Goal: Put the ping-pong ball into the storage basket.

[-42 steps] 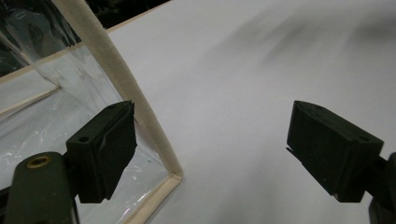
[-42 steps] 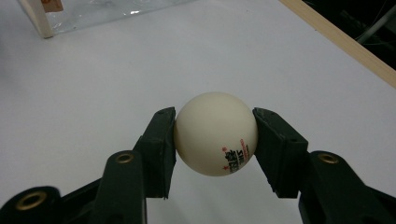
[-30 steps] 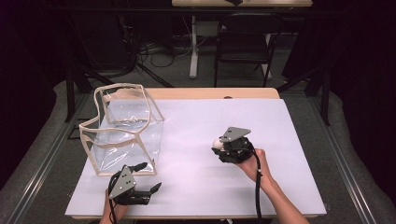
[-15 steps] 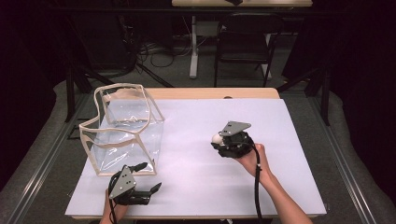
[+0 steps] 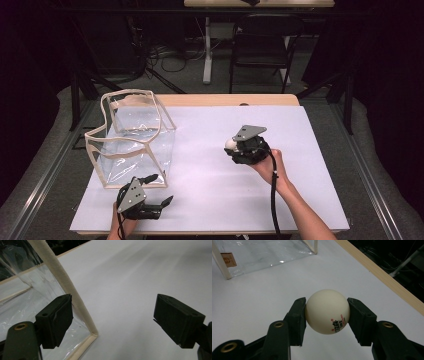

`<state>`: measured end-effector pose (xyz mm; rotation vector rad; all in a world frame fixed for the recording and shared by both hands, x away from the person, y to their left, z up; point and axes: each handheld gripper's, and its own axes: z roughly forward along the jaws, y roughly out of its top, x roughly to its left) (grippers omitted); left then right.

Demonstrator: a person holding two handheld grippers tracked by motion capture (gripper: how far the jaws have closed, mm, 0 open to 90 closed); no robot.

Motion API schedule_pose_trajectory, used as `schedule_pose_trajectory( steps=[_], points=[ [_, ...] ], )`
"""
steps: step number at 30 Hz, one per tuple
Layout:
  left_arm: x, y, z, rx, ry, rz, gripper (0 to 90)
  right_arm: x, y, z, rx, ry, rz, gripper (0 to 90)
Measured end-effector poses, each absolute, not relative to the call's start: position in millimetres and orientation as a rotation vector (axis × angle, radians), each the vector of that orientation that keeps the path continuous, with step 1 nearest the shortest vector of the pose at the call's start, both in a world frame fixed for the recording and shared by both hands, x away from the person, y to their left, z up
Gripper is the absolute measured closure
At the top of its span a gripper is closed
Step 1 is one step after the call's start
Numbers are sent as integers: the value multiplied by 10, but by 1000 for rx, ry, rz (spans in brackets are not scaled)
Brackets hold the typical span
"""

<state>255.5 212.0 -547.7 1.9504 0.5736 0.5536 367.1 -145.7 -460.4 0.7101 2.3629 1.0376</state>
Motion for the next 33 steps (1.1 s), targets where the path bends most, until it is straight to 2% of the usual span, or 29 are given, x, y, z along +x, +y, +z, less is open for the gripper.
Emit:
schedule_pose_trajectory(
  steps=[33],
  points=[
    [2561, 2108, -5479, 1952, 568, 550, 159, 3909, -1312, -4417, 686, 2355, 1046, 510]
  ],
)
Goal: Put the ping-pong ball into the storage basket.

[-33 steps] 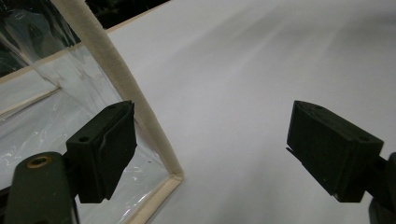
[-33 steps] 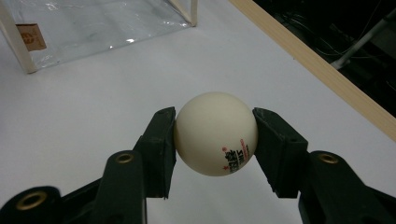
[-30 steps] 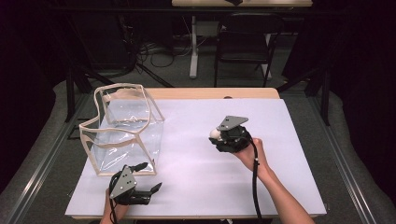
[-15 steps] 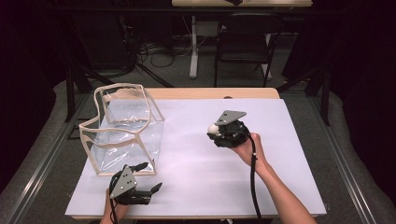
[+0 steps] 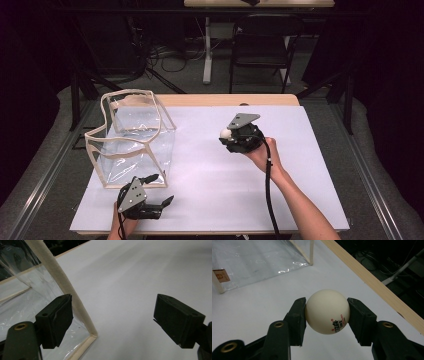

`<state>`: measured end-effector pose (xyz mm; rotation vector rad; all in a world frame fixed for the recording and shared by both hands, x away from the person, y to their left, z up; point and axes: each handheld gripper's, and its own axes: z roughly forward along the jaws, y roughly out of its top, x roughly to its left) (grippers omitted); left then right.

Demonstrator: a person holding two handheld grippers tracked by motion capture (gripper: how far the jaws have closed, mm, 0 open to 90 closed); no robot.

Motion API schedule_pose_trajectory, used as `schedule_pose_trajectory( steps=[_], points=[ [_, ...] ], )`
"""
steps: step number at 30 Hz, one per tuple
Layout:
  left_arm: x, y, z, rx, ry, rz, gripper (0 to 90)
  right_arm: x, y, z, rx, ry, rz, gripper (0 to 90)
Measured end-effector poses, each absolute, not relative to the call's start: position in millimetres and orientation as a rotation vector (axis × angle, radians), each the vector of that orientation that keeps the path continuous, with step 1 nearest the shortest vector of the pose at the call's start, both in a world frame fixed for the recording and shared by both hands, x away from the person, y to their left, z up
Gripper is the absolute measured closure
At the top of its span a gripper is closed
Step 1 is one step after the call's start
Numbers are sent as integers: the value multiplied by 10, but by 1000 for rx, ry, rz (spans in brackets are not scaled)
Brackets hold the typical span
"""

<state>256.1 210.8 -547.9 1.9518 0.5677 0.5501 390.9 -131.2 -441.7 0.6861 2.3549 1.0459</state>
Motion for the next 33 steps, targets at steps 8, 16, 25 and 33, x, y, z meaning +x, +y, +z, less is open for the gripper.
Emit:
schedule_pose_trajectory(
  steps=[8, 16, 25, 33],
  points=[
    [2561, 2107, -5479, 1951, 567, 549, 159, 3948, -1276, -4398, 677, 2355, 1036, 510],
    [2563, 2106, -5480, 1952, 566, 549, 159, 4000, -1245, -4386, 675, 2357, 1037, 510],
    [2564, 2105, -5480, 1952, 561, 548, 159, 4049, -1214, -4359, 670, 2354, 1034, 510],
    [2566, 2104, -5481, 1955, 559, 548, 159, 4084, -1174, -4336, 646, 2358, 1022, 511]
  ],
)
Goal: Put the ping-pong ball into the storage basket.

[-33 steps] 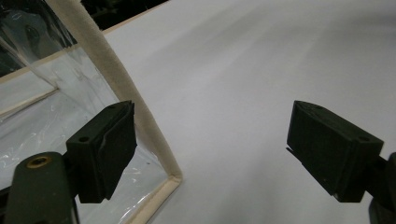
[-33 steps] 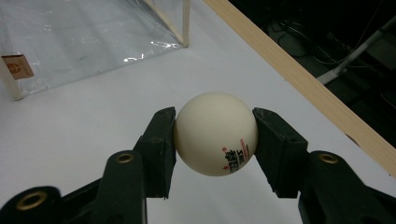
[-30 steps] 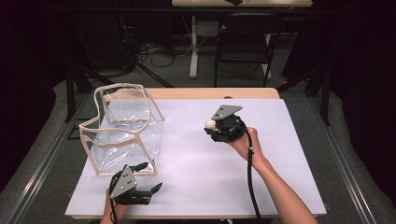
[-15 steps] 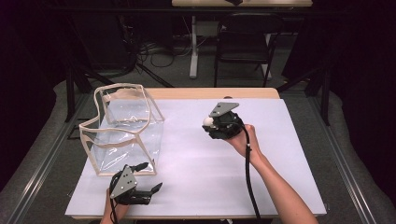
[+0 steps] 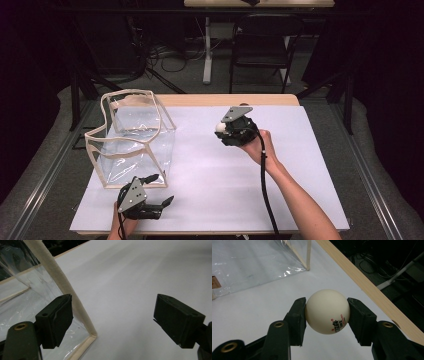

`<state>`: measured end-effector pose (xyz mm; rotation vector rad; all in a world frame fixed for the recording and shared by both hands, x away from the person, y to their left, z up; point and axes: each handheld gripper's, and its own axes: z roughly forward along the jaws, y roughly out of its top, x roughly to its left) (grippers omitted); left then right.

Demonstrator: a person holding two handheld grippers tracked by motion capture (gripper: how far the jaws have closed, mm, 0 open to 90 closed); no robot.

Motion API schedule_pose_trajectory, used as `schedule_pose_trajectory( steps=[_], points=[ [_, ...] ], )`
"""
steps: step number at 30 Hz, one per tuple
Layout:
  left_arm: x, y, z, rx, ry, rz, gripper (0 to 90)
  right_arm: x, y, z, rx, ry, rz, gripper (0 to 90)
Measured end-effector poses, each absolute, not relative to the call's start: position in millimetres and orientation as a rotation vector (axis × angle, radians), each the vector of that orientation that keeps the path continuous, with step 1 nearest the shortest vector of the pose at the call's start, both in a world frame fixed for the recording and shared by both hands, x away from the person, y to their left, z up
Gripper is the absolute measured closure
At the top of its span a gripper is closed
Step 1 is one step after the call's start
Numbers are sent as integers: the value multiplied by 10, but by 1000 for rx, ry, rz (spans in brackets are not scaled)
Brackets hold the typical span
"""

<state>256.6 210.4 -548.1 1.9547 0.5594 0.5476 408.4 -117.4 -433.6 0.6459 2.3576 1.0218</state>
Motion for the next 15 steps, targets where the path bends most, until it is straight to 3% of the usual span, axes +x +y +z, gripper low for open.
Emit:
schedule_pose_trajectory(
  steps=[15],
  points=[
    [2566, 2096, -5482, 1955, 555, 542, 159, 4130, -1048, -4246, 614, 2358, 1027, 510]
  ],
)
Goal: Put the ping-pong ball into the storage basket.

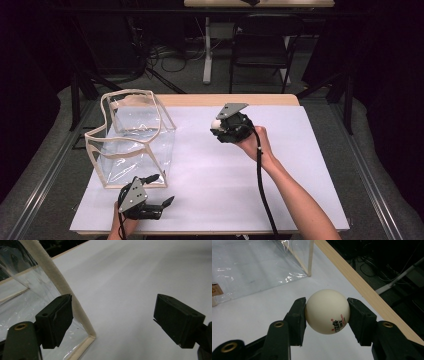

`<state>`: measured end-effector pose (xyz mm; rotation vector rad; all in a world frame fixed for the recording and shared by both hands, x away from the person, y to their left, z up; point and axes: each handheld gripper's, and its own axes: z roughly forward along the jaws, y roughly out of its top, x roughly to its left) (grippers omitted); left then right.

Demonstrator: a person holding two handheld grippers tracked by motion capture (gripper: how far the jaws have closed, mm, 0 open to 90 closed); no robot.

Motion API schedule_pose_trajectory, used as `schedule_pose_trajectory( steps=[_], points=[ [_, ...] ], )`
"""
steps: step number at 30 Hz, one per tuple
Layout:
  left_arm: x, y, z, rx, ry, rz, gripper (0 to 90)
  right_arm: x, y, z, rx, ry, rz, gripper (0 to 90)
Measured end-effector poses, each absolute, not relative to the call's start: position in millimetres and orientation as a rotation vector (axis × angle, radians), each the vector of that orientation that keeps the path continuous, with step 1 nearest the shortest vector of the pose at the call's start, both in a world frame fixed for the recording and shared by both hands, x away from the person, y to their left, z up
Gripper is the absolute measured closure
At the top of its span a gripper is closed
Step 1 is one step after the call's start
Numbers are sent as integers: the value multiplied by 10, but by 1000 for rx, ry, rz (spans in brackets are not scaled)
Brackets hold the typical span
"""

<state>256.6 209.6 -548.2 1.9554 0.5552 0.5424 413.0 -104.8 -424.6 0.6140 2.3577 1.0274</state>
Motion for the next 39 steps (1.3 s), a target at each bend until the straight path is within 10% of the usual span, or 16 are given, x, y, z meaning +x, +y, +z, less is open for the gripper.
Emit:
schedule_pose_trajectory(
  steps=[39],
  points=[
    [2572, 2106, -5482, 1955, 562, 546, 159, 4239, -794, -3995, 572, 2360, 1033, 510]
  ],
)
